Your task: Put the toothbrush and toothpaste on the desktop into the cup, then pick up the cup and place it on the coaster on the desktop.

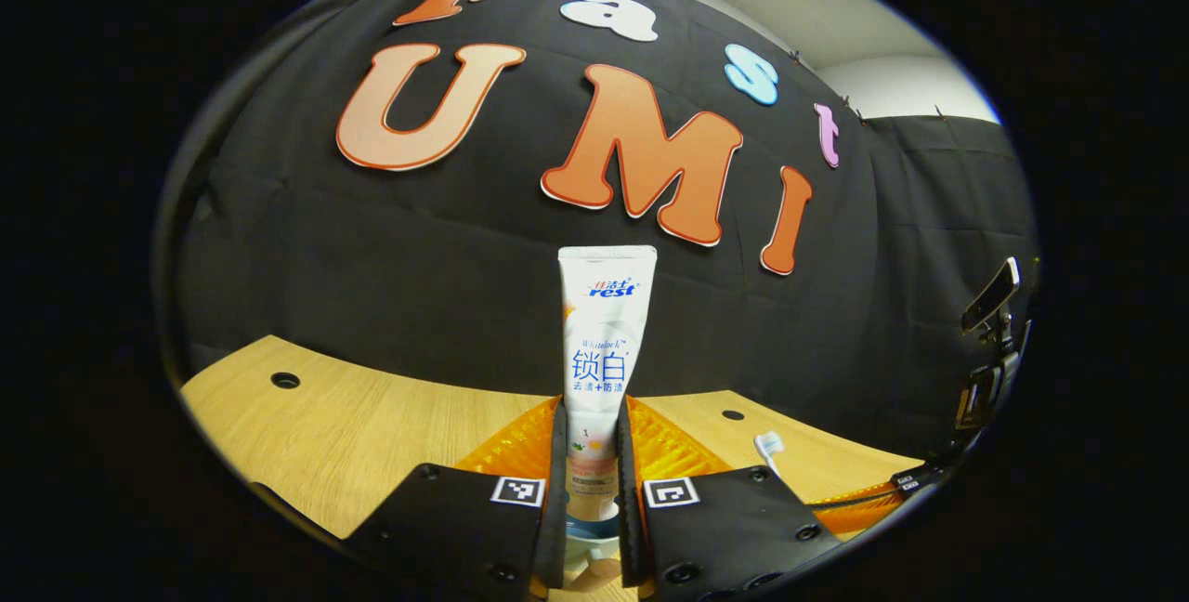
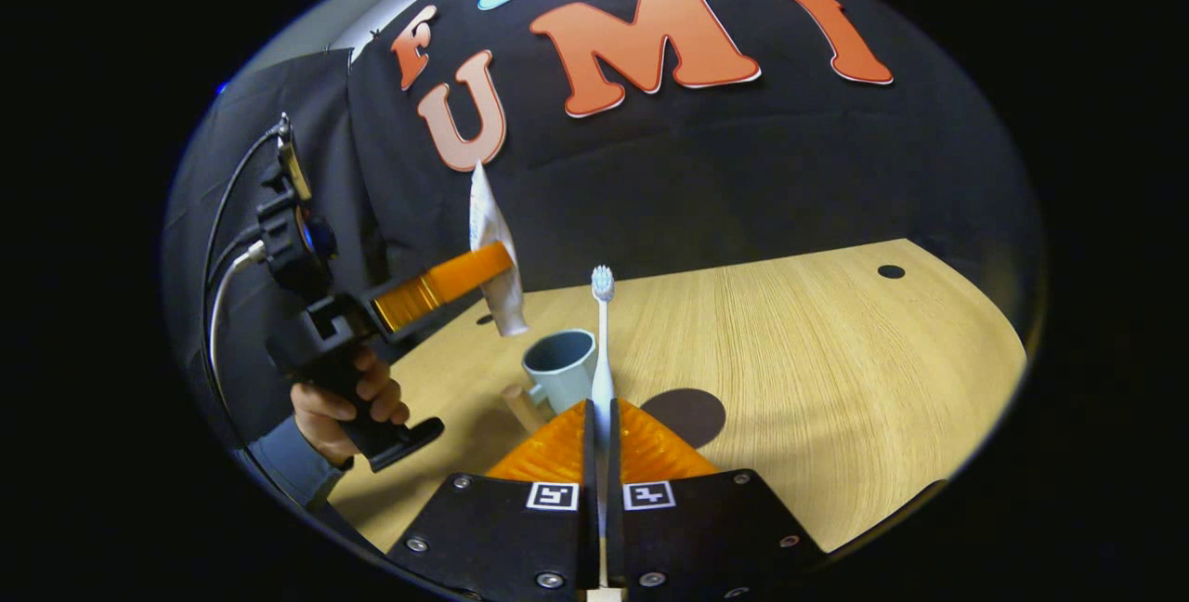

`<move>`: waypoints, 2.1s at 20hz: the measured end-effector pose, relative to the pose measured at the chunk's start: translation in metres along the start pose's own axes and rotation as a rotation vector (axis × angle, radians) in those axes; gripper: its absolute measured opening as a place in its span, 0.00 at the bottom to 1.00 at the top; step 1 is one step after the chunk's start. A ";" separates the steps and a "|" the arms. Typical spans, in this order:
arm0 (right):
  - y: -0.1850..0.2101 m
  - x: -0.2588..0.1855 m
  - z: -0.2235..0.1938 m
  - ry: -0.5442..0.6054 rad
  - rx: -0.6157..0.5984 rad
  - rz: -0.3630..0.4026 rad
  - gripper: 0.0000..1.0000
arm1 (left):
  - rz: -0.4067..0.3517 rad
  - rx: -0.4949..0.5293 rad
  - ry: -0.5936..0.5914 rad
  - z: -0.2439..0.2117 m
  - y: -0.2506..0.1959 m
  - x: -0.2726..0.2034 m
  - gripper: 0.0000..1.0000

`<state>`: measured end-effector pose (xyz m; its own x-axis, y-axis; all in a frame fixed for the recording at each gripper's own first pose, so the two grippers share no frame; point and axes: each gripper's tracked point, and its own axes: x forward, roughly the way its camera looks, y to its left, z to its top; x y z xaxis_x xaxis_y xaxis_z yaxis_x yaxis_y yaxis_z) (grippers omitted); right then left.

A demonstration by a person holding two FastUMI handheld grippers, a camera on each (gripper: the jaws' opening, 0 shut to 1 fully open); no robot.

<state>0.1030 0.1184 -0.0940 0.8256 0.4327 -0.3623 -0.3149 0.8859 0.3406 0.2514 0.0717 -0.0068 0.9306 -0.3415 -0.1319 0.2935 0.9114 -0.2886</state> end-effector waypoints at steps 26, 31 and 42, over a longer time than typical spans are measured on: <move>0.007 0.031 0.089 -0.297 0.039 0.071 0.03 | -0.016 0.079 0.068 -0.047 0.000 0.018 0.35; 0.007 0.034 0.094 -0.306 0.049 0.073 0.03 | -0.046 0.105 0.048 -0.029 -0.012 0.010 0.43; 0.023 0.074 0.106 -0.395 0.092 0.098 0.03 | 0.044 -0.004 -0.084 0.034 0.030 -0.056 0.47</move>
<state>0.2060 0.1532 -0.0211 0.9157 0.4007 0.0304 -0.3723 0.8174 0.4396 0.2155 0.1261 0.0238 0.9576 -0.2806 -0.0648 0.2513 0.9242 -0.2876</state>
